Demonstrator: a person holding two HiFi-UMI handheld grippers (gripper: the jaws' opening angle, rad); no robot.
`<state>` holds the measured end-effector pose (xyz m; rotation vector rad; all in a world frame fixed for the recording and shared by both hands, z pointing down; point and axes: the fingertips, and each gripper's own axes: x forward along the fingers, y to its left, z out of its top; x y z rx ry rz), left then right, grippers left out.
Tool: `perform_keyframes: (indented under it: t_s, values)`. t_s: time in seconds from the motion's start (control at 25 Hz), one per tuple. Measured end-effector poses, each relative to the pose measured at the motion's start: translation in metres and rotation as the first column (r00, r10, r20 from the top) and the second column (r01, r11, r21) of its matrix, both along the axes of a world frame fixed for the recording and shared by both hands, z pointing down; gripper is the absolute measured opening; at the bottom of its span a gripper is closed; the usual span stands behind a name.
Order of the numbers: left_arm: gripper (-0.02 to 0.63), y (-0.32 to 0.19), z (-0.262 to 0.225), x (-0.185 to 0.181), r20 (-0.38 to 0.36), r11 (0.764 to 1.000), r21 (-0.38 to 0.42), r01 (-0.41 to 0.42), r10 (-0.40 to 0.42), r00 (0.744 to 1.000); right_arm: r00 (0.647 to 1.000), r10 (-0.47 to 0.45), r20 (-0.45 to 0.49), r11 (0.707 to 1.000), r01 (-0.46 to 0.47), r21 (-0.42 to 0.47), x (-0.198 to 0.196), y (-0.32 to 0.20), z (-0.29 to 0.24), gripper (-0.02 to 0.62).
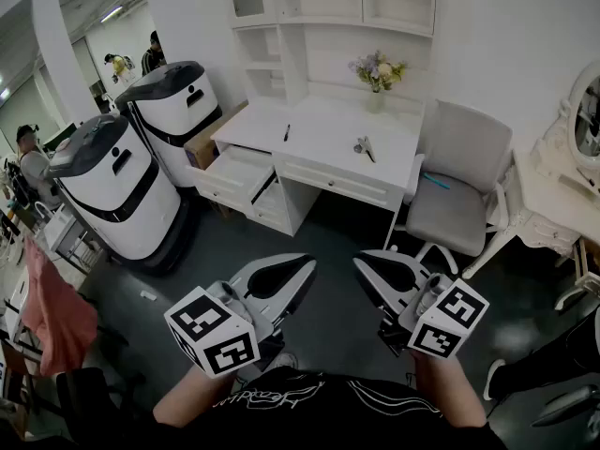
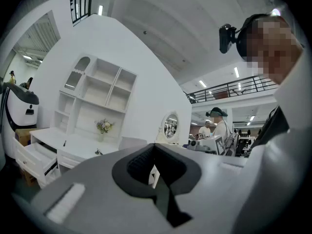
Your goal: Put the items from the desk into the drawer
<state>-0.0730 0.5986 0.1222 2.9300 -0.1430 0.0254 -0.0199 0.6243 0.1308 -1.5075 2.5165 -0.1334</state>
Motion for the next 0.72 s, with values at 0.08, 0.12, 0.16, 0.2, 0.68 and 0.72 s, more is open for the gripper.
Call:
perform_keyframes:
  t_s: [0.08, 0.12, 0.16, 0.2, 0.68, 0.72]
  values:
    - [0.009, 0.003, 0.006, 0.003, 0.01, 1.0, -0.002, 0.002, -0.002, 1.0, 1.0, -0.006, -0.001, 1.0, 0.006, -0.006, 0.002, 0.002, 0.004, 0.008]
    - [0.009, 0.005, 0.009, 0.004, 0.014, 1.0, -0.004, 0.003, -0.003, 1.0, 1.0, -0.009, -0.002, 1.0, 0.009, -0.01, 0.002, 0.004, 0.005, 0.008]
    - [0.009, 0.006, 0.011, 0.005, 0.016, 1.0, -0.007, 0.004, -0.004, 1.0, 1.0, -0.012, -0.004, 1.0, 0.012, -0.012, 0.003, 0.005, 0.007, 0.008]
    - [0.009, 0.006, 0.012, 0.006, 0.017, 1.0, -0.008, 0.006, -0.005, 1.0, 1.0, -0.014, -0.005, 1.0, 0.014, -0.014, 0.003, 0.006, 0.008, 0.009]
    - [0.009, -0.023, 0.028, 0.011, 0.02, 0.997, -0.047, 0.056, -0.055, 0.998, 0.997, -0.022, 0.072, 0.999, 0.025, -0.041, 0.019, -0.021, 0.03, 0.009]
    - [0.009, -0.029, 0.031, 0.011, 0.014, 0.996, -0.061, 0.06, -0.059, 0.998, 0.997, -0.027, 0.072, 0.998, 0.03, -0.047, 0.019, -0.025, 0.033, 0.009]
